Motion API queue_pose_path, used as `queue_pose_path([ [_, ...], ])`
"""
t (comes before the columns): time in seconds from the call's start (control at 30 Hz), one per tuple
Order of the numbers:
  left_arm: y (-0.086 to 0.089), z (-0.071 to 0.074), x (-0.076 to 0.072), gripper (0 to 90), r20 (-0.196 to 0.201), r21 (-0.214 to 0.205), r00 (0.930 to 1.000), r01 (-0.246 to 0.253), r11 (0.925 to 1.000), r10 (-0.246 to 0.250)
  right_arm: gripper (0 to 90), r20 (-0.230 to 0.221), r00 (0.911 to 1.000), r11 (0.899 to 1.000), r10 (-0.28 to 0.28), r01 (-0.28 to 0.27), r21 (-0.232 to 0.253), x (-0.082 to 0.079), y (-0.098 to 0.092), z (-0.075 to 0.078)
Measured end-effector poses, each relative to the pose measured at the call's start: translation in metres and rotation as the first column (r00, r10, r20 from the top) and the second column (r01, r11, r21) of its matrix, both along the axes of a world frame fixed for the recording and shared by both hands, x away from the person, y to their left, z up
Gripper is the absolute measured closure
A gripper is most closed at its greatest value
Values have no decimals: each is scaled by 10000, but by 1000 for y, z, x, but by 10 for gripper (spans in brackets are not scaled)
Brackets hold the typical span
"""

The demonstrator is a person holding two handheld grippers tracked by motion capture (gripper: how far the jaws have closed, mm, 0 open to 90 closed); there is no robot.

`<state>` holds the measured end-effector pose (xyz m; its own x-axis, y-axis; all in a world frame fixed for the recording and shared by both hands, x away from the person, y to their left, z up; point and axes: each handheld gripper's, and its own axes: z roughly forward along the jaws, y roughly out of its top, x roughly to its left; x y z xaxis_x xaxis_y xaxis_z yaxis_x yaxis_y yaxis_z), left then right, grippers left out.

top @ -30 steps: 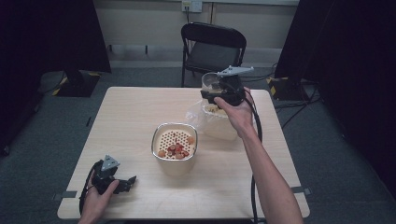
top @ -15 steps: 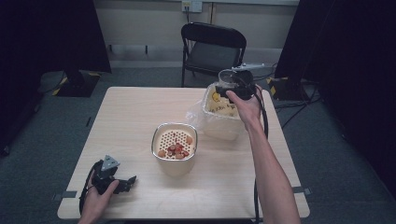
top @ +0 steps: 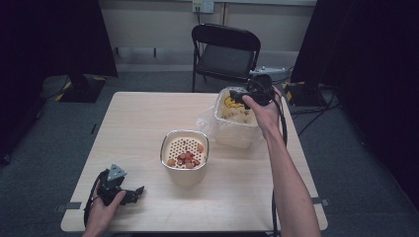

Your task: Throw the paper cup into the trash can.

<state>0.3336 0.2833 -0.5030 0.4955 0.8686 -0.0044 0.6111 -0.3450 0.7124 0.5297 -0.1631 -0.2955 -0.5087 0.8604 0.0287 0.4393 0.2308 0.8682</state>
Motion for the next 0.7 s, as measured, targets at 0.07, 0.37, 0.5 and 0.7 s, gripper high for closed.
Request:
queue_pose_path([
  [0.07,0,0,0,0,-4,23,10000,11,10000,-11,175,-14,9999,9998,148,-148,159,-6,-1,0],
  [0.37,0,0,0,0,0,2,10000,1,10000,-1,163,404,9967,9974,705,-699,-178,-45,-2,2],
  [0.5,0,0,0,0,-5,21,10000,10,10000,-10,163,544,9960,9969,714,-696,-359,-68,-3,2],
  [0.7,0,0,0,0,0,1,10000,-1,10000,1,156,532,9945,9944,906,-874,-597,-103,-7,-9],
])
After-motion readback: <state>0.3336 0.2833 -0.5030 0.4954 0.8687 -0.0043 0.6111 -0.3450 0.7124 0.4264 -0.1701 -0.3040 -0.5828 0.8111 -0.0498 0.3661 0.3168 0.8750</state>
